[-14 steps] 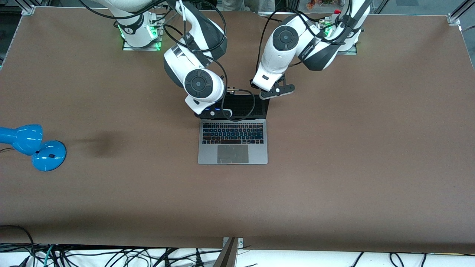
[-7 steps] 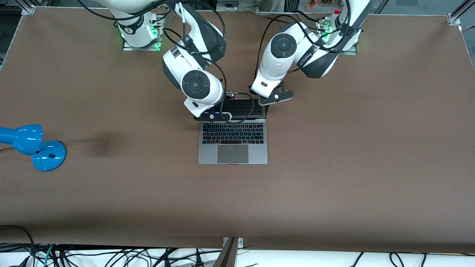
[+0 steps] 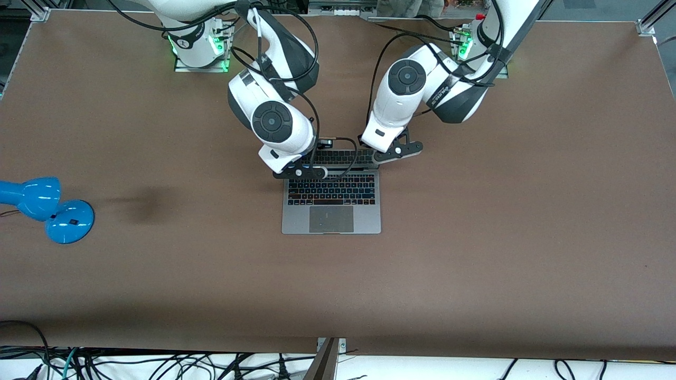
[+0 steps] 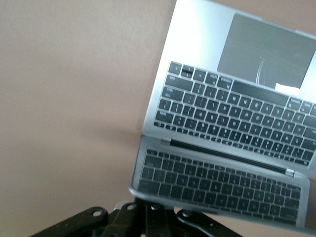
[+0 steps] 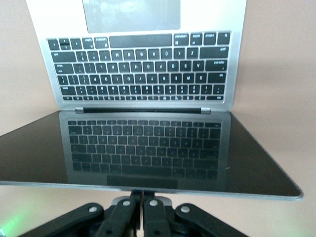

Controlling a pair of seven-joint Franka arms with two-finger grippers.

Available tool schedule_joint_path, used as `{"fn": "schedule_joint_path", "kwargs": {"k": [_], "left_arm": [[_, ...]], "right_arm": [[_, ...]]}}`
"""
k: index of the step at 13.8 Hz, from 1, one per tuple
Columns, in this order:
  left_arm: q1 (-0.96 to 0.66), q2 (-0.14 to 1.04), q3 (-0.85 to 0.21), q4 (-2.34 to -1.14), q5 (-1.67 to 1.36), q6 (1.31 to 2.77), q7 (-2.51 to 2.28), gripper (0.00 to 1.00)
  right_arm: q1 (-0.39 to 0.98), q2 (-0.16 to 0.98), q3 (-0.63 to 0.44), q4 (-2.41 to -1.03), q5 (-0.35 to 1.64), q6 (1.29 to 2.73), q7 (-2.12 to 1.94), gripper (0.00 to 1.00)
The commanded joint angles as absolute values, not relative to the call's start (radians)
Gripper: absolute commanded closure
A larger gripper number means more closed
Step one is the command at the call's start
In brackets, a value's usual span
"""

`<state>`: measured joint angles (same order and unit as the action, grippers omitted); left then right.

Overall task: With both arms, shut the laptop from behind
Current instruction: 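Push the screen forward with both grippers, tilting it toward the keyboard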

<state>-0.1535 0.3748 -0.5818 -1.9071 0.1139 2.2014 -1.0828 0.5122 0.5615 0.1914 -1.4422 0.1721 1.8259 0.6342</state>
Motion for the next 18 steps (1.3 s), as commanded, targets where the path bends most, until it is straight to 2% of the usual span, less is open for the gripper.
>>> {"fn": "schedule_joint_path", "kwargs": {"k": [1,14,18], "left_arm": [[-0.153,0.446,-0.581,-1.818,0.155,2.161,-1.103,1.00],[-0.167,0.583,-0.568,-1.608,0.244,2.043,-1.106,1.00],[-0.169,0.594,-0.568,-1.603,0.247,2.042,-1.106,1.00]], "right_arm": [[0.518,0.566,0.172,-1.453,0.156,1.858,0.597,0.95],[0.523,0.600,0.143,-1.450,0.155,1.945,0.545,0.95],[0.523,0.626,0.143,-1.448,0.100,2.002,0.534,0.95]]}}
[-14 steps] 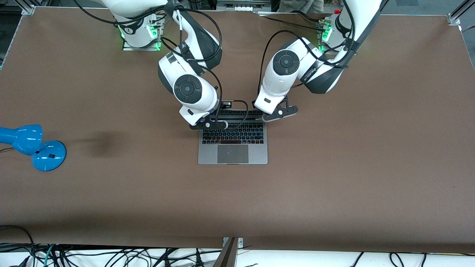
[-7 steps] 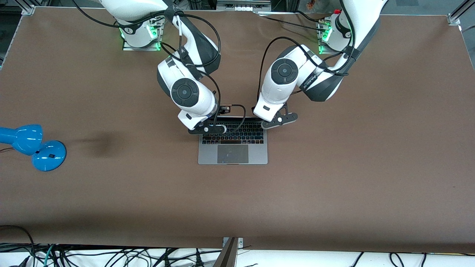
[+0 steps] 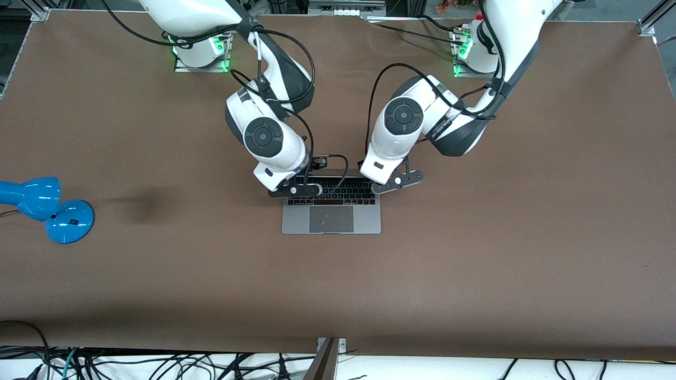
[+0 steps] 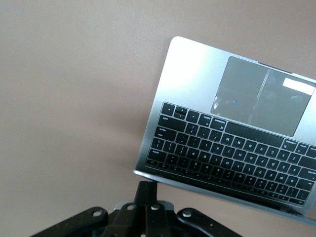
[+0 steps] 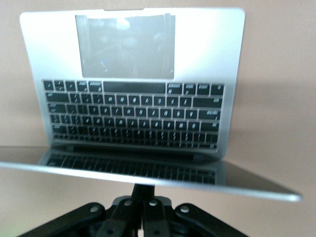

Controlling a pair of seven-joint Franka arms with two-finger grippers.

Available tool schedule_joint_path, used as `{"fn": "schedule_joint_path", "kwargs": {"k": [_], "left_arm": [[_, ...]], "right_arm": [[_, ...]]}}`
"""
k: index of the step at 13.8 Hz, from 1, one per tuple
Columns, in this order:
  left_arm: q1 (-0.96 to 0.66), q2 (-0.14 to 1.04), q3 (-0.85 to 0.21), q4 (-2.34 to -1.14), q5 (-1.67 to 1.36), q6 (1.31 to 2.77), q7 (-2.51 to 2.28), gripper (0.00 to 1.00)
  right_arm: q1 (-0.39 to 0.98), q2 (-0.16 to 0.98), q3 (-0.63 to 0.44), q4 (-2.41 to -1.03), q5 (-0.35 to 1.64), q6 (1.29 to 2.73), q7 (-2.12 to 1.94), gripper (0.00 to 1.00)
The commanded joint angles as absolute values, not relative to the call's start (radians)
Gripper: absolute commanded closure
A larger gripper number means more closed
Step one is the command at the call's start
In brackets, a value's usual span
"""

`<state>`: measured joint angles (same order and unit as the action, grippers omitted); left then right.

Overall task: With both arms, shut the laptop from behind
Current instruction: 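Push the screen forward with both grippers, tilting it toward the keyboard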

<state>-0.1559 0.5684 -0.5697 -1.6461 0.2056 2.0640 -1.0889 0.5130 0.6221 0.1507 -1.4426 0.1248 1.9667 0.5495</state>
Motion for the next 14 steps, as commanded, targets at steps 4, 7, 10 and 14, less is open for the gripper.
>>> {"fn": "schedule_joint_path", "kwargs": {"k": [4,7,10,14], "left_arm": [[-0.169,0.620,-0.568,-1.574,0.259,2.042,-1.108,1.00],[-0.169,0.638,-0.566,-1.560,0.261,2.040,-1.108,1.00],[-0.169,0.658,-0.557,-1.548,0.270,2.040,-1.106,1.00],[-0.176,0.681,-0.546,-1.526,0.281,2.040,-1.108,1.00]], "right_arm": [[0.523,0.634,0.141,-1.447,0.097,2.016,0.531,0.96],[0.523,0.634,0.130,-1.447,0.097,2.023,0.500,0.97],[0.523,0.635,0.126,-1.445,0.097,2.025,0.488,0.99],[0.523,0.663,0.120,-1.445,0.097,2.083,0.466,1.00]]}}
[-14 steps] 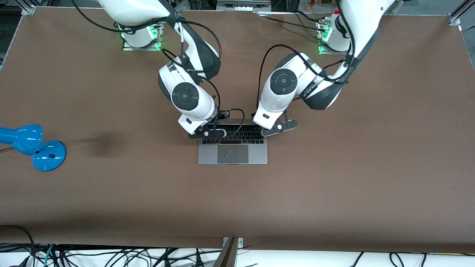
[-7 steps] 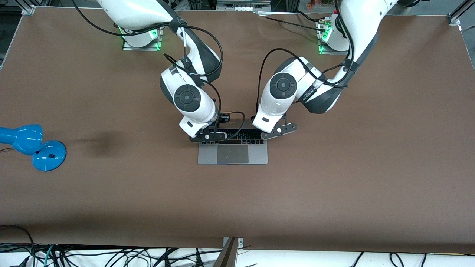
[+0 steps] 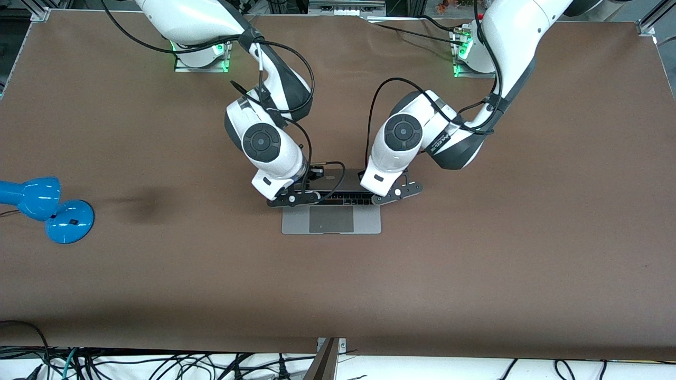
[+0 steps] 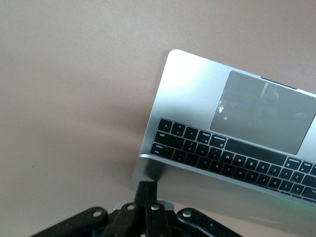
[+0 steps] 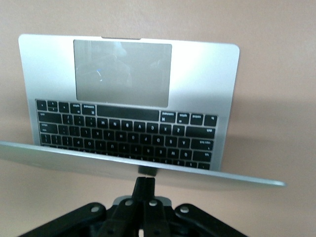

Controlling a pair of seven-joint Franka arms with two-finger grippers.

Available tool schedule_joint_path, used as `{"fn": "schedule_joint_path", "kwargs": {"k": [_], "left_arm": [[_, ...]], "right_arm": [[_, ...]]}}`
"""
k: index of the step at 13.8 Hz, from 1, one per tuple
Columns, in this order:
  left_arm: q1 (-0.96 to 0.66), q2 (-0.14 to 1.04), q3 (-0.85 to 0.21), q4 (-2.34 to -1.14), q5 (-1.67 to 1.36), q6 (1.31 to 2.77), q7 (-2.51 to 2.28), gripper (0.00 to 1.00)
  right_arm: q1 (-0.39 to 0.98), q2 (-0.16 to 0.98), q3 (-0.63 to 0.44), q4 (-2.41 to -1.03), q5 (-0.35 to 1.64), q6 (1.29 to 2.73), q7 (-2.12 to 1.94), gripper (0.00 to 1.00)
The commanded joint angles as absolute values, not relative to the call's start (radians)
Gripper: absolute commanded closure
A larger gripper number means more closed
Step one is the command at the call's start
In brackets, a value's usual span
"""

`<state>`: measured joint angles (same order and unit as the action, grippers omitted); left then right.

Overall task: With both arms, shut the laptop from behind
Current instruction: 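Push the screen forward with both grippers, tilting it toward the keyboard, then press the lid down with both grippers until the laptop shuts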

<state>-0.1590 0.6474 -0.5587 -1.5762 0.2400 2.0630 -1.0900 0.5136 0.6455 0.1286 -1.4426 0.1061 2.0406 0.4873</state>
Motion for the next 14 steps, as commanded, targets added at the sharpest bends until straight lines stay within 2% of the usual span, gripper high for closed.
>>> {"fn": "schedule_joint_path", "kwargs": {"k": [1,11,14], "left_arm": [[-0.176,0.683,-0.546,-1.526,0.281,2.040,-1.106,1.00],[-0.187,0.745,-0.526,-1.471,0.304,2.040,-1.108,1.00],[-0.228,0.767,-0.492,-1.433,0.301,2.040,-1.112,1.00]], "right_arm": [[0.523,0.667,0.120,-1.445,0.097,2.095,0.466,1.00],[0.523,0.690,0.106,-1.445,0.095,2.137,0.423,1.00],[0.525,0.698,0.106,-1.445,0.095,2.167,0.408,1.00]]}}
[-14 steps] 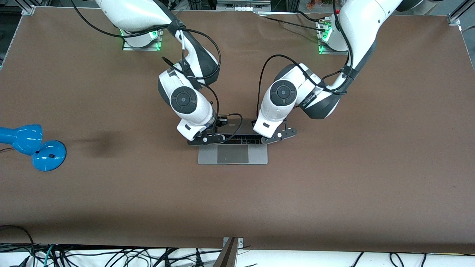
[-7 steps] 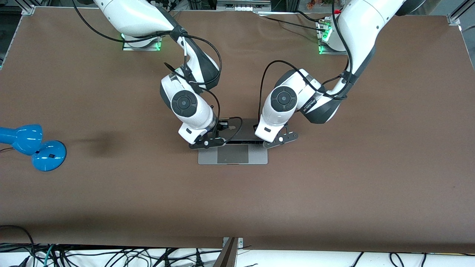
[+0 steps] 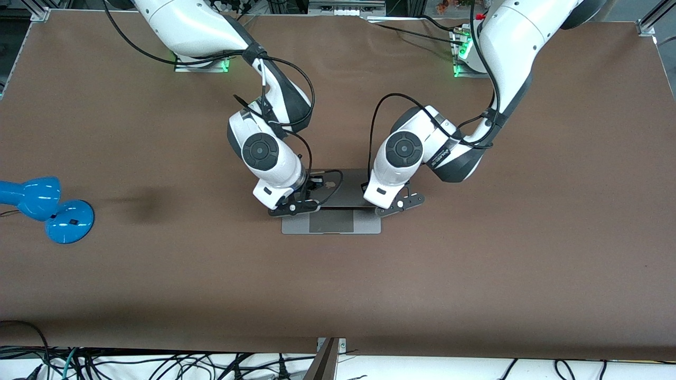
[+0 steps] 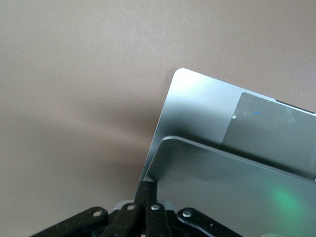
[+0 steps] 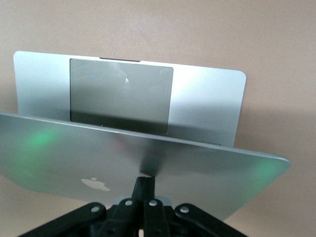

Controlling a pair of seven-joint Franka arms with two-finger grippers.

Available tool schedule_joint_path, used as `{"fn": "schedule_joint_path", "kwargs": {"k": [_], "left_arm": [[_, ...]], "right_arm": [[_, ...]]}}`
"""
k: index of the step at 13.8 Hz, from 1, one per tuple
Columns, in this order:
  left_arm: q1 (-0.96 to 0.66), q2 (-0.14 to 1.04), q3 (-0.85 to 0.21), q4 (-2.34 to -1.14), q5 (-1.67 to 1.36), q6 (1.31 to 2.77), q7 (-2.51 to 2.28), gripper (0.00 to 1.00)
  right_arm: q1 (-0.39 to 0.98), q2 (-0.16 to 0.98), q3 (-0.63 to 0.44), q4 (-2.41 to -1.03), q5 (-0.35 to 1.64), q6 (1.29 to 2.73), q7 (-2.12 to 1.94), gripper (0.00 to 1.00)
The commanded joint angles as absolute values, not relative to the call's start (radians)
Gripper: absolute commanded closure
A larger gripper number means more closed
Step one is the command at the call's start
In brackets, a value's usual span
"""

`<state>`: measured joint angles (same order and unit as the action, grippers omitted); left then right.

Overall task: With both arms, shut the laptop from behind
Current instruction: 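Press the lid down with both grippers until the laptop shuts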

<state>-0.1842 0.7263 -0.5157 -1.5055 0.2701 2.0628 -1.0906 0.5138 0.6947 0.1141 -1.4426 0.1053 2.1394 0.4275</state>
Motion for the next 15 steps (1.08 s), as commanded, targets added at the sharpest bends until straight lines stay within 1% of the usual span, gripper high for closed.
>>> {"fn": "schedule_joint_path", "kwargs": {"k": [1,5,9,12,15], "left_arm": [[-0.235,0.782,-0.488,-1.418,0.301,2.040,-1.127,1.00],[-0.267,0.808,-0.457,-1.388,0.301,2.042,-1.135,1.00],[-0.272,0.836,-0.454,-1.364,0.302,2.042,-1.137,1.00],[-0.297,0.856,-0.419,-1.341,0.301,2.043,-1.135,1.00],[-0.307,0.885,-0.411,-1.322,0.301,2.045,-1.137,1.00]], "right_arm": [[0.525,0.704,0.104,-1.445,0.095,2.180,0.385,1.00],[0.537,0.721,0.074,-1.445,0.095,2.192,0.324,1.00],[0.569,0.761,0.032,-1.445,0.095,2.298,0.259,1.00],[0.571,0.773,0.020,-1.445,0.097,2.303,0.235,1.00],[0.571,0.785,0.011,-1.443,0.098,2.306,0.192,1.00]]}}
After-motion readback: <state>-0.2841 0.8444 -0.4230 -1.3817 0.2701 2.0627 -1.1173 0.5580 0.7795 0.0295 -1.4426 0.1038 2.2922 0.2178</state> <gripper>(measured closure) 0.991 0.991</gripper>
